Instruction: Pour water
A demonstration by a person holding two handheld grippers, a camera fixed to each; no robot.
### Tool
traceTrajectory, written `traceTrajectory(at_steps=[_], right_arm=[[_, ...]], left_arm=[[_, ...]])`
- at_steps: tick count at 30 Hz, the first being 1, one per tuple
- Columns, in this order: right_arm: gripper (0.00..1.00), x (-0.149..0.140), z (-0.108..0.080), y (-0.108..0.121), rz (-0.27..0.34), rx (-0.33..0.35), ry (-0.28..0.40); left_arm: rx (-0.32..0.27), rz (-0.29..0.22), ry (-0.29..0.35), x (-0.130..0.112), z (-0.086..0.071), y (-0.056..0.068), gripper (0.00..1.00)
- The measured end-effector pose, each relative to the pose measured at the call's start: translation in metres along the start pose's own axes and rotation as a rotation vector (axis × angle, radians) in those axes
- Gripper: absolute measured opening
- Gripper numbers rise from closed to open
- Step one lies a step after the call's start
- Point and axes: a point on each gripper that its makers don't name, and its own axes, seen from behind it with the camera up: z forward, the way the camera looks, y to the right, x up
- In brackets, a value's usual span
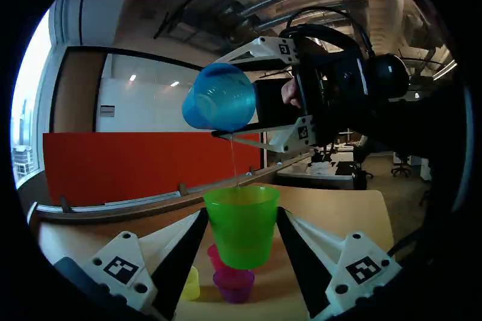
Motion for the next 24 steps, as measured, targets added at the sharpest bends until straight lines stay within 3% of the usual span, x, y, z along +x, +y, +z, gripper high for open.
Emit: traceTrajectory(at_steps=[15, 24], right_arm=[[0.88, 0.001, 0.001, -0.003, 0.042, -0.003, 0.005], [0.89, -0.01, 0.001, 0.0, 0.185, -0.034, -0.009]], left_arm=[[-0.002, 0.0, 0.002, 0.0, 0.0, 0.0, 0.82], [-0.006, 0.005, 0.0, 0.0, -0.001, 0.001, 0.82]])
